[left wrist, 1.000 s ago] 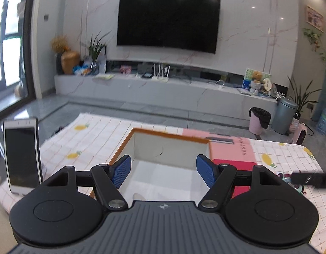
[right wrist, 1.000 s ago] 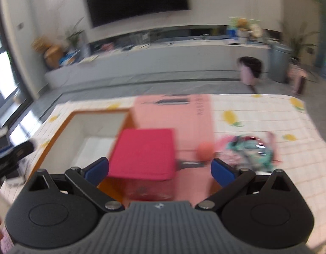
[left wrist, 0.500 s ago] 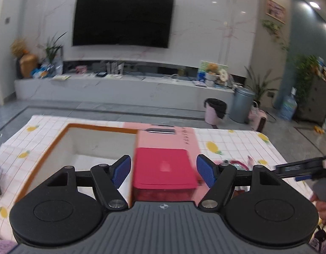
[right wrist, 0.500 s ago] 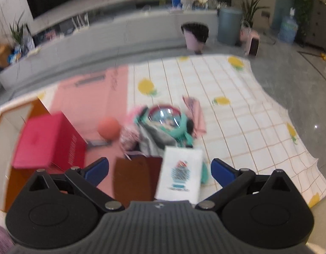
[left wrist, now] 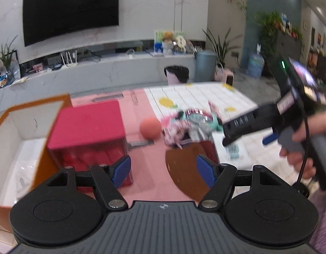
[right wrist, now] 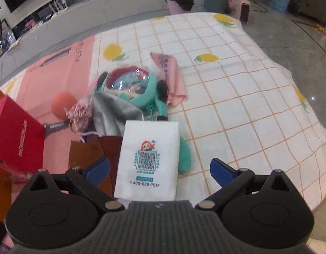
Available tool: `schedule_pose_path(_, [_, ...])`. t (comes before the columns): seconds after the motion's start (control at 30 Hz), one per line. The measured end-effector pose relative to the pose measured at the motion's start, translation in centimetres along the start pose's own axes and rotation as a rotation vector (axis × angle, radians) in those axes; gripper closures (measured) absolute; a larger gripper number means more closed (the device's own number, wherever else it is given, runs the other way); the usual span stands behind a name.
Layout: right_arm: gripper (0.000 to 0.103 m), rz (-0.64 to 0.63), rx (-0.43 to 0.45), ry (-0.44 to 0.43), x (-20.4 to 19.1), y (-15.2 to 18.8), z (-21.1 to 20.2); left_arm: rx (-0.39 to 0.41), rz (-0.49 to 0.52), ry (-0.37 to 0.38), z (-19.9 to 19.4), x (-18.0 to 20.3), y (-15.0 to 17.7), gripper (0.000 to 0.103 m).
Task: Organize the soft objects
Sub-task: 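Grasp the white QR-code packet with the right gripper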
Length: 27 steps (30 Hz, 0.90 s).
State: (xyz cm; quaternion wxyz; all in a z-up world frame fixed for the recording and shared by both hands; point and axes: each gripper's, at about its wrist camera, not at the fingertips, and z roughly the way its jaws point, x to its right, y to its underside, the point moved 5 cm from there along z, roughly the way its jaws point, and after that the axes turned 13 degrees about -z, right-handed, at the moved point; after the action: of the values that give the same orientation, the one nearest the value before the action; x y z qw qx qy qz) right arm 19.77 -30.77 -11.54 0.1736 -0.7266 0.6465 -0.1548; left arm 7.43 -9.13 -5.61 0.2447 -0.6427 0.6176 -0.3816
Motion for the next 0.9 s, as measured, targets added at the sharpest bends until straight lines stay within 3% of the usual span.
schedule_pose_path(0.17, [0.004,-0.088,-0.022,0.051,-1.5,-0.2,1.1,-0.088,-0.029,0.009,2.0,-0.3,2.3,0.020])
schedule_pose_path(0.23, [0.004,-0.082,-0.030,0.007,-1.7,-0.4,1.6,-0.083,-0.029,0.011,2.0,-0.5,2.9,0.020])
schedule_pose_path(0.3, [0.016,-0.029,-0.049,-0.029,-1.3,-0.6,2.4,-0.066,-0.046,0.028,1.7,-0.7,3.3,0.020])
schedule_pose_path(0.43, [0.025,-0.027,-0.098,0.006,-0.6,-0.1,3.6,-0.065,-0.051,0.037,1.3,-0.4,3.2,0.020])
schedule_pose_path(0.5, [0.035,-0.022,-0.100,0.011,-0.5,0.2,3.5,-0.070,-0.053,0.035,1.1,-0.4,3.2,0.020])
schedule_pose_path(0.7, [0.036,-0.039,-0.098,0.085,0.7,1.5,0.6,-0.069,-0.013,0.018,1.0,-0.2,3.6,0.020])
schedule_pose_path(0.8, [0.035,0.005,-0.121,0.149,2.8,2.7,-0.2,-0.064,0.006,0.009,0.9,-0.1,3.7,0.020])
schedule_pose_path(0.9, [0.034,0.081,-0.161,0.158,4.9,3.3,0.3,-0.075,-0.003,0.006,1.1,-0.2,3.7,0.020])
